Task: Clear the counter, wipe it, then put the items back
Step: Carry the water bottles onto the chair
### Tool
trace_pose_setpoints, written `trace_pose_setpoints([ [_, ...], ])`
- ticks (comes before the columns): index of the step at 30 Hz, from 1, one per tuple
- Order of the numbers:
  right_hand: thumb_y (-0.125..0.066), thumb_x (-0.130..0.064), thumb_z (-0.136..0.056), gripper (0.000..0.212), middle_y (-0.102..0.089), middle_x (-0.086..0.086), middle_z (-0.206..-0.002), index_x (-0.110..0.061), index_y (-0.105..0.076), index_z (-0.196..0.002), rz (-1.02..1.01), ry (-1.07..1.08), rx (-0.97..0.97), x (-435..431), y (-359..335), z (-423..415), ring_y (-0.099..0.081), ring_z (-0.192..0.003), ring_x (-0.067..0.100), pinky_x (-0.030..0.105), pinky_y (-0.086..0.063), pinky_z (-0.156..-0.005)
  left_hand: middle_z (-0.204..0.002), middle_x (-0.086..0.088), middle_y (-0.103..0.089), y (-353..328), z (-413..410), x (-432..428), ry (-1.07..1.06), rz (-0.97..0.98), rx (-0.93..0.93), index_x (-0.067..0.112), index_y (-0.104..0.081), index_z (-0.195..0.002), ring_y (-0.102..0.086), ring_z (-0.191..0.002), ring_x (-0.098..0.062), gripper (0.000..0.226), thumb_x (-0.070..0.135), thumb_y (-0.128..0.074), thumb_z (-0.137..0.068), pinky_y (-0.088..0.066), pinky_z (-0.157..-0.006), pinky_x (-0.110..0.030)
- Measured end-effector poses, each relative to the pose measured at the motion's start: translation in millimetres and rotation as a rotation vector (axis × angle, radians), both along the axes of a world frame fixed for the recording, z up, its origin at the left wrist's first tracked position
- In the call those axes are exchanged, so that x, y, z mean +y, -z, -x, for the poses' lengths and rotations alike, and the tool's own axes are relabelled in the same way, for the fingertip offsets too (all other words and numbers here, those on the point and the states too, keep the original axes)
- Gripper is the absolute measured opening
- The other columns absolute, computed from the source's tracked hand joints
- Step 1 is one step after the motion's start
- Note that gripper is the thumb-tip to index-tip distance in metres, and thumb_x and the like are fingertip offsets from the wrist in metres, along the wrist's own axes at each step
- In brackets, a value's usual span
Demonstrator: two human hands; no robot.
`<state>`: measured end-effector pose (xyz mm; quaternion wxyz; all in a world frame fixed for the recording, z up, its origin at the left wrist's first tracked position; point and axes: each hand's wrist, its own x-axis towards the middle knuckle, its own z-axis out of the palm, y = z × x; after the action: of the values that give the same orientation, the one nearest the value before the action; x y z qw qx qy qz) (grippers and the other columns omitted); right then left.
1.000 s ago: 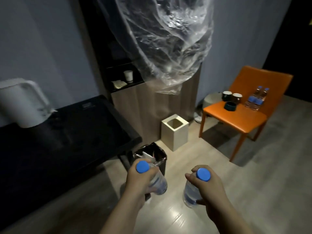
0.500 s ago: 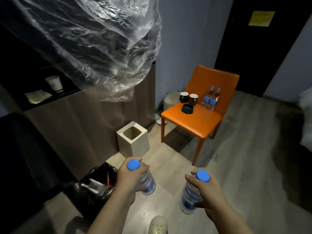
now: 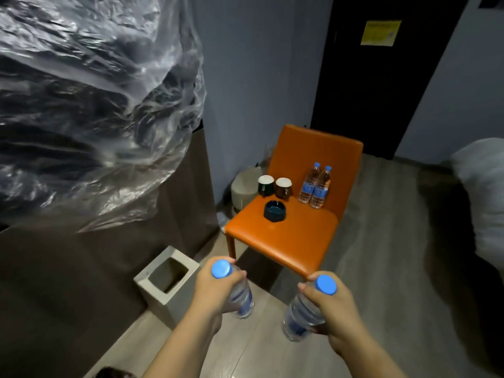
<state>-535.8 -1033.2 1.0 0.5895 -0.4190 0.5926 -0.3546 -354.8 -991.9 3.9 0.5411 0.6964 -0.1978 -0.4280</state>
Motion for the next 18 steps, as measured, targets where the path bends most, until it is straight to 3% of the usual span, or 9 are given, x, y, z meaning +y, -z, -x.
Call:
trace_pose_setpoints([
  [4,-0.063,0.003,-0.084,0.014,-0.055,0.006,-0.069,-0.009,-0.056,-0.083,-0.008,0.0,0.001,-73,11,11,-0.05,-0.06,0.016,0.026,-0.044,-0.054,-0.09,-0.007,-0.059,5,9,-79,0.0,-0.008,0.028,0.017,-0.058,-0.088,-0.057,-0.087,-0.023,0.027,0.0,-0.073,-0.073,-0.053,-0.075,-0.043],
  [8,-0.063,0.003,-0.084,0.017,-0.055,0.01,-0.076,-0.012,-0.056,-0.082,-0.003,-0.045,0.012,-163,23,27,-0.051,-0.064,0.02,0.03,-0.044,-0.06,-0.089,-0.008,-0.059,11,26,-163,-0.038,0.011,0.017,0.018,-0.057,-0.084,-0.057,-0.081,-0.021,0.025,-0.002,-0.07,-0.077,-0.05,-0.069,-0.033],
  [11,-0.056,0.009,-0.086,0.02,-0.041,0.008,-0.058,-0.009,-0.05,-0.081,-0.042,-0.108,-0.071,-231,24,42,-0.036,-0.05,0.018,0.023,-0.034,-0.045,-0.094,-0.01,-0.058,12,43,-223,-0.061,-0.012,0.056,0.018,-0.057,-0.09,-0.057,-0.087,-0.027,0.025,-0.002,-0.068,-0.079,-0.052,-0.078,-0.044],
  [13,-0.056,0.01,-0.087,0.019,-0.037,0.007,-0.053,-0.008,-0.049,-0.083,-0.054,-0.13,-0.088,-272,23,52,-0.032,-0.047,0.018,0.021,-0.031,-0.042,-0.085,-0.01,-0.058,8,56,-260,-0.052,-0.019,0.077,0.015,-0.057,-0.093,-0.057,-0.076,-0.023,0.025,-0.006,-0.064,-0.081,-0.052,-0.076,-0.045],
  [18,-0.058,0.004,-0.087,0.016,-0.041,0.0,-0.04,-0.01,-0.051,-0.086,-0.05,-0.174,-0.031,-357,32,65,-0.035,-0.039,0.016,0.025,-0.036,-0.045,-0.063,-0.005,-0.046,0,75,-341,0.004,-0.046,0.059,0.014,-0.051,-0.077,-0.049,-0.048,-0.012,0.026,-0.011,-0.055,-0.085,-0.043,-0.047,-0.024],
])
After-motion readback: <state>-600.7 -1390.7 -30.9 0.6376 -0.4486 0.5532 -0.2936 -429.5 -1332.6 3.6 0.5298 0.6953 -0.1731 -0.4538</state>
